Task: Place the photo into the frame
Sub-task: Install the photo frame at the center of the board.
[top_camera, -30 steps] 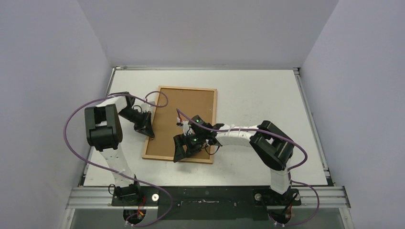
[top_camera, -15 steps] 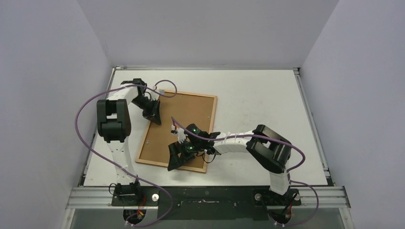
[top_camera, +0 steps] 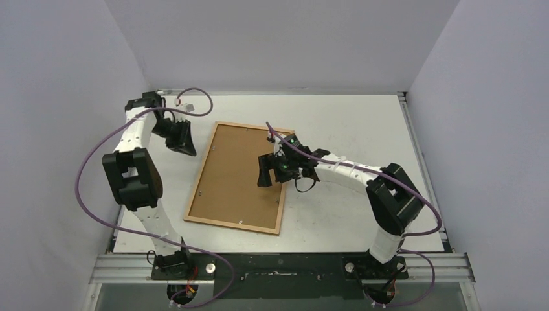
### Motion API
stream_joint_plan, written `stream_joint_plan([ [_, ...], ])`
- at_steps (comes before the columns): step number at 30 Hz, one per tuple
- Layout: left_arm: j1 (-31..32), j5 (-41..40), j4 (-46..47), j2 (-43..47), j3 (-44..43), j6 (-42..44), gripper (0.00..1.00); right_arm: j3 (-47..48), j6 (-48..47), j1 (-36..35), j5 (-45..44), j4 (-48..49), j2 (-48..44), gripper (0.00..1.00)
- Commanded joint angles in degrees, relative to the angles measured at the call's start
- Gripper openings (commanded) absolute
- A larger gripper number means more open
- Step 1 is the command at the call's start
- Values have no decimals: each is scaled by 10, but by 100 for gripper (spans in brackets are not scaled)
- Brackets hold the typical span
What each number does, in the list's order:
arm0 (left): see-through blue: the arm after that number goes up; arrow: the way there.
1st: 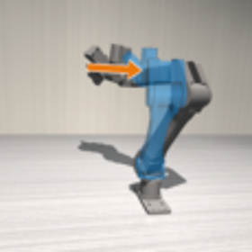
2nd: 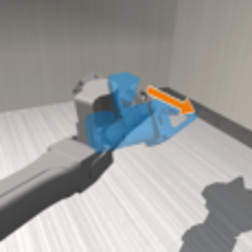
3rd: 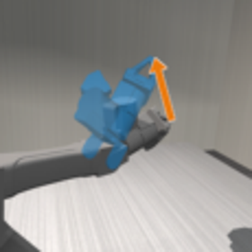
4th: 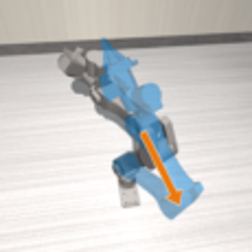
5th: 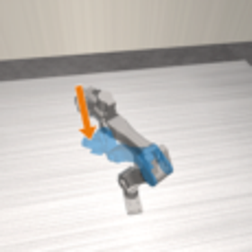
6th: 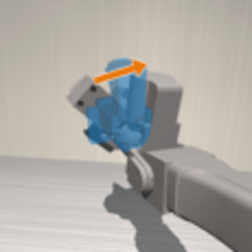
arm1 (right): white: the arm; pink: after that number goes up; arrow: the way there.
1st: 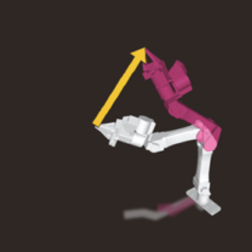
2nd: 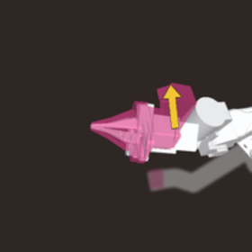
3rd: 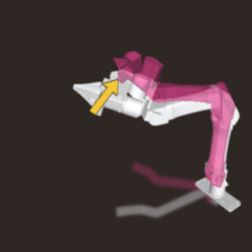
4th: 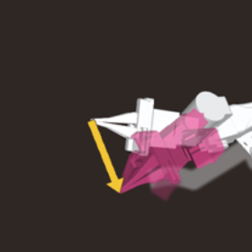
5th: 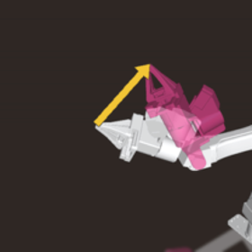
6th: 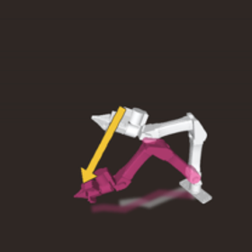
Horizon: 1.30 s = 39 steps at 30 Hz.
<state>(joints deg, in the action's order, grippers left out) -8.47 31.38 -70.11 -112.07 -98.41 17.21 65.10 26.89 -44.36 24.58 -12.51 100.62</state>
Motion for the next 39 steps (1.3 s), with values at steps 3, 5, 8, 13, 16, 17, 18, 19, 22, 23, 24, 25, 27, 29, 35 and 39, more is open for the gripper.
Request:
stream_joint_plan([
  [3, -18, -52, 58, -1, 83, 1, 13, -21, -27, 22, -184, -82, -54, 86],
  [5, -15, -54, 66, -16, 89, -4, 13, -51, -16, 31, -173, -66, -65, 85],
  [8, -7, -56, 83, -37, 90, -12, 12, -86, -7, 34, -143, -48, -72, 83],
  [13, 19, -71, 104, -77, 60, -42, 8, -144, 15, 23, -70, 2, -94, 83],
  [16, 39, -71, 106, -100, 37, -48, 7, -170, 21, 7, -40, 31, -110, 84],
  [17, 46, -70, 106, -107, 29, -51, 6, -177, 26, 0, -34, 41, -113, 85],
  [18, 54, -68, 107, -117, 19, -55, 5, -181, 30, -8, -29, 48, -114, 85],
  [19, 61, -65, 108, -127, 6, -59, 4, -183, 34, -16, -26, 54, -112, 85],
  [22, 80, -51, 95, -166, -44, -74, 3, -183, 44, -48, -27, 63, -104, 85],
  [23, 80, -48, 89, -180, -69, -77, 2, -184, 46, -56, -29, 65, -103, 85],
  [24, 98, -44, 83, -193, -86, -79, 2, -186, 50, -65, -31, 68, -103, 85],
  [25, 106, -39, 78, -206, -105, -82, 1, -189, 54, -71, -33, 74, -104, 85],
  [27, 118, -22, 67, -229, -143, -90, 0, -195, 67, -82, -34, 88, -105, 85],
  [29, 132, -6, 52, -251, -185, -94, 0, -201, 79, -94, -34, 107, -103, 85],
  [35, 172, 32, 8, -320, -322, -101, 0, -179, 99, -134, -39, 155, -48, 85],
  [39, 177, 38, -24, -301, -338, -78, 0, -165, 98, -133, -64, 127, -37, 86],
])
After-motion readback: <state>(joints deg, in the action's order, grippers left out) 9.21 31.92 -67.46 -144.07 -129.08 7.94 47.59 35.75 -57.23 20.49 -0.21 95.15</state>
